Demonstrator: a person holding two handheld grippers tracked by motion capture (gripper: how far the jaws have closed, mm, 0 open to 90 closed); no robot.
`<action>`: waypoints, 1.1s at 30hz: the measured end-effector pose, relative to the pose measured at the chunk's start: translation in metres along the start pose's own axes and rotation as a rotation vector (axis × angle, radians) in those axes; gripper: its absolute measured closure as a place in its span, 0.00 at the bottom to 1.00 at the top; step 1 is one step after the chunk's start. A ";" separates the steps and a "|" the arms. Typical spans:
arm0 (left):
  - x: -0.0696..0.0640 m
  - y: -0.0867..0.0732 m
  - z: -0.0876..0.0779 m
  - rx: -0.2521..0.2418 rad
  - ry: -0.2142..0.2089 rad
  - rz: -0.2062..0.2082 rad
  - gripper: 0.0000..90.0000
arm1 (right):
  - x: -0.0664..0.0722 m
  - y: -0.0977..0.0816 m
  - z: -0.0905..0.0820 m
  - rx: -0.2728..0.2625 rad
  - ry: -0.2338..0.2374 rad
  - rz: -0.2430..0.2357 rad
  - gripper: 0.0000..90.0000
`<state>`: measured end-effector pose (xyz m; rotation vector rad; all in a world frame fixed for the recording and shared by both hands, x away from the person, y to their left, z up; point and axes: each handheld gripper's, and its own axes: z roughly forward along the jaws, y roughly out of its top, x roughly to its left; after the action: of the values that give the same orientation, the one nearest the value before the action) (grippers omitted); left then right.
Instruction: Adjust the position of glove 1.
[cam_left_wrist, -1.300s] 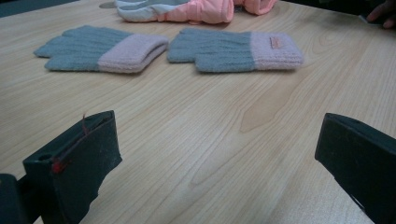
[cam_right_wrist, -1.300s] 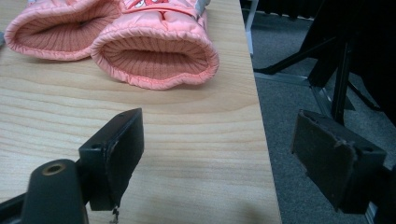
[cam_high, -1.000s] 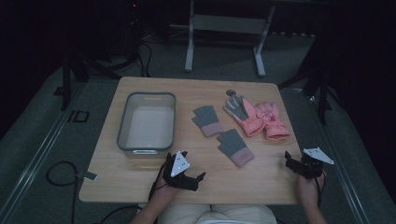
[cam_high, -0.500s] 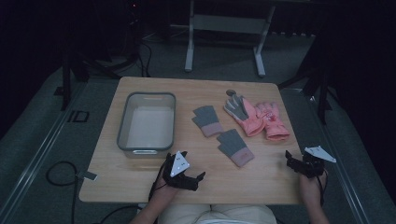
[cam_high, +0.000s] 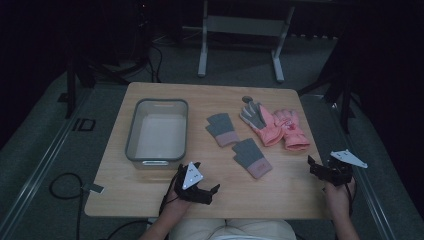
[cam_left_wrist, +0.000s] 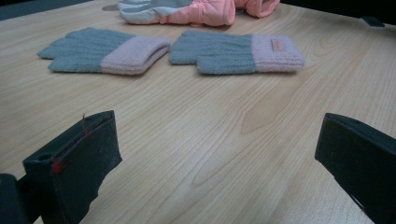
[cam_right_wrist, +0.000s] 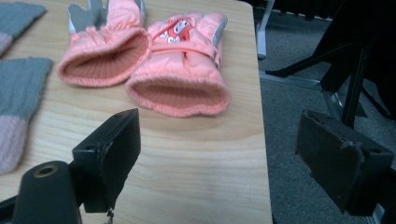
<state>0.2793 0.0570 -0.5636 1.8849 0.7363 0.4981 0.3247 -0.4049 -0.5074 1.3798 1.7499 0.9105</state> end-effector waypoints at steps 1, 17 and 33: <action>0.000 0.000 0.000 0.000 0.001 -0.001 0.00 | 0.000 0.002 0.000 -0.003 0.001 0.003 0.15; 0.001 0.000 0.000 -0.010 -0.002 -0.008 0.00 | 0.018 0.050 0.000 -0.038 0.059 -0.018 0.14; 0.000 0.000 0.000 -0.010 -0.008 -0.005 0.00 | 0.047 0.101 -0.001 -0.102 0.170 -0.043 0.17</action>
<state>0.2792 0.0576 -0.5639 1.8746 0.7317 0.4899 0.3633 -0.3406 -0.4251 1.2256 1.8241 1.1052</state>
